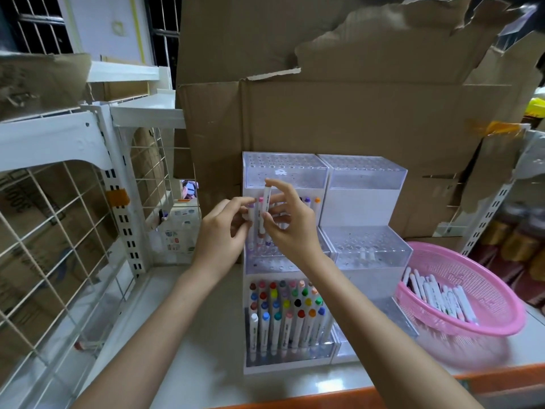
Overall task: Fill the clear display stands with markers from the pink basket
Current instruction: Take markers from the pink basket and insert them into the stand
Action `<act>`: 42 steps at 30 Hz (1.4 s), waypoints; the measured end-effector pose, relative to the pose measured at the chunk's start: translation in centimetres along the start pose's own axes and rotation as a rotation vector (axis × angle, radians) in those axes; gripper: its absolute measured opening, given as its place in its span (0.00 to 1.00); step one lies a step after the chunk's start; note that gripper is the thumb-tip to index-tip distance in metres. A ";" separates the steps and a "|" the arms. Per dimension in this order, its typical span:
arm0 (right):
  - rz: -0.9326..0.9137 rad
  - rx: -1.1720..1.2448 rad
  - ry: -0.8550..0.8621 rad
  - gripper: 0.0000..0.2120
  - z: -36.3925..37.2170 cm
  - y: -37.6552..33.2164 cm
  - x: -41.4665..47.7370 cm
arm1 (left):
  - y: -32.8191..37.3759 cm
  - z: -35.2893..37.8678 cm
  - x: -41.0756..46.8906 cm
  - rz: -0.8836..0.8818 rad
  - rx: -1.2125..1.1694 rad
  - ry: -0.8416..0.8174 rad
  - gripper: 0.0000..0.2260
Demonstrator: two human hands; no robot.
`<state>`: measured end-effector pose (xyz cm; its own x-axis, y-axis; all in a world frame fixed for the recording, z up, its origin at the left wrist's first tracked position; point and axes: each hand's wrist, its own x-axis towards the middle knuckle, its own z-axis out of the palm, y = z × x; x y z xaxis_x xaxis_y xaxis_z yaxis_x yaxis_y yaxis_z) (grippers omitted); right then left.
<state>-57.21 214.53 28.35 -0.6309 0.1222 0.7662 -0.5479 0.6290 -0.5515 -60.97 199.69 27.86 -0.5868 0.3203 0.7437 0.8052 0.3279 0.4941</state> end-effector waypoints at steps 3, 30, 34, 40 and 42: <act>0.024 -0.006 -0.009 0.27 0.0 0.0 -0.1 | 0.0 -0.2 0.1 0.018 0.026 -0.004 0.18; 0.010 -0.162 -0.031 0.10 -0.1 0.2 -0.4 | 0.2 -0.2 -0.1 -0.001 0.043 0.003 0.17; 0.069 -0.100 -0.043 0.10 -0.2 -0.1 0.3 | 0.3 -0.2 0.0 0.016 0.072 -0.003 0.17; 0.060 -0.145 -0.089 0.12 -0.2 -0.1 0.6 | 0.3 -0.2 0.2 0.056 0.165 -0.041 0.18; 0.027 -0.216 -0.131 0.14 -0.4 0.1 0.3 | 0.2 -0.2 0.2 0.082 0.224 -0.060 0.17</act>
<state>-57.21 214.94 28.64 -0.7169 0.0496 0.6954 -0.4088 0.7781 -0.4769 -60.87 199.61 28.22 -0.5299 0.4041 0.7456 0.8151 0.4854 0.3162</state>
